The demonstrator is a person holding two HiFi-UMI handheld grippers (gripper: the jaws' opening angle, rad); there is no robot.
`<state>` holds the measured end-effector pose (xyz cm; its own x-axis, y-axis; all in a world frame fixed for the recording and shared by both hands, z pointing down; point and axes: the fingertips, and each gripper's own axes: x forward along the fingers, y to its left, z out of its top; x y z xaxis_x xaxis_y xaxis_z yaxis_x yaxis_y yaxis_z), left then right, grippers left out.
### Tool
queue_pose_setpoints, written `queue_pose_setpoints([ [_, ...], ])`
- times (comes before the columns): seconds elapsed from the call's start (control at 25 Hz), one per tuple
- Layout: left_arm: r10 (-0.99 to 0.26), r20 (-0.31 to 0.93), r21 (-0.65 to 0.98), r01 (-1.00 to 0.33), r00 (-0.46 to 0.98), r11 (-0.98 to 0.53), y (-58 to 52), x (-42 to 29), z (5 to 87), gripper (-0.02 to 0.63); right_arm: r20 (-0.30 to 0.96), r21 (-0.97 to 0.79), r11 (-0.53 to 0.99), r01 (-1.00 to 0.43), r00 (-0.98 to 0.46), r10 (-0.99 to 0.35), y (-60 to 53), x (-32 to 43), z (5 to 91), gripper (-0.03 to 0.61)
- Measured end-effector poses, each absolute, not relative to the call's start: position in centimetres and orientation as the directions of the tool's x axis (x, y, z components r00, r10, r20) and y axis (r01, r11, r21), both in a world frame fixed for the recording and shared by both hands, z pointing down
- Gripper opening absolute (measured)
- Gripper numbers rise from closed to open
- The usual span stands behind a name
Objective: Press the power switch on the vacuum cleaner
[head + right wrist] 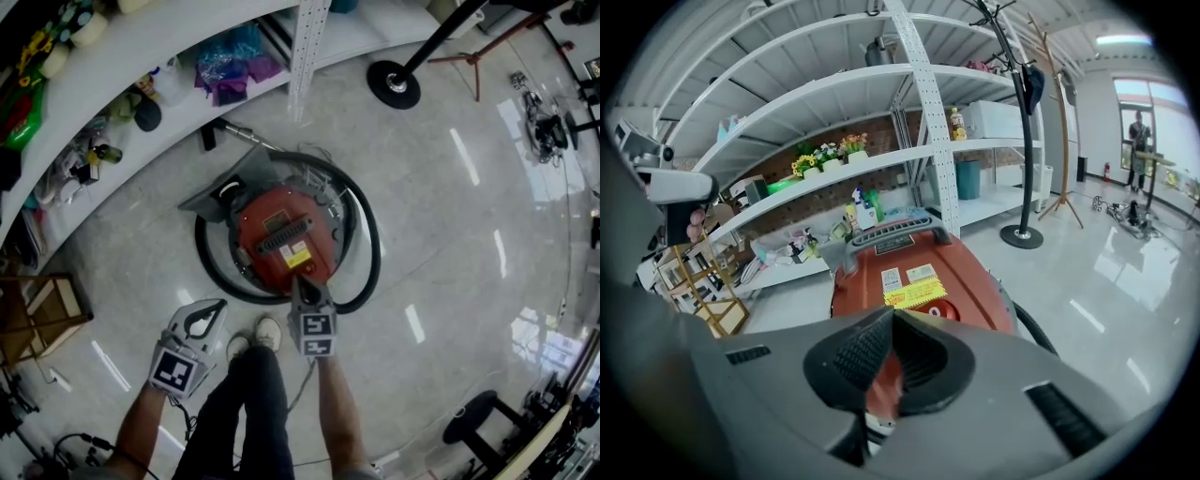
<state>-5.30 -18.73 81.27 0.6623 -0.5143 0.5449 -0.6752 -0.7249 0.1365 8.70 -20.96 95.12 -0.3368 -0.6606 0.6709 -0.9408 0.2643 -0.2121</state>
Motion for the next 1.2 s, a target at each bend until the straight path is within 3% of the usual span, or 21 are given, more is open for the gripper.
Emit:
queue_pose_setpoints([
  [1.2, -0.539, 0.504, 0.106, -0.667, 0.675, -0.737, -17.1, -4.7, 74.7, 0.008, 0.607, -0.226, 0.229, -0.947, -0.321, -0.727, -17.3, 9.4, 83.1, 0.012],
])
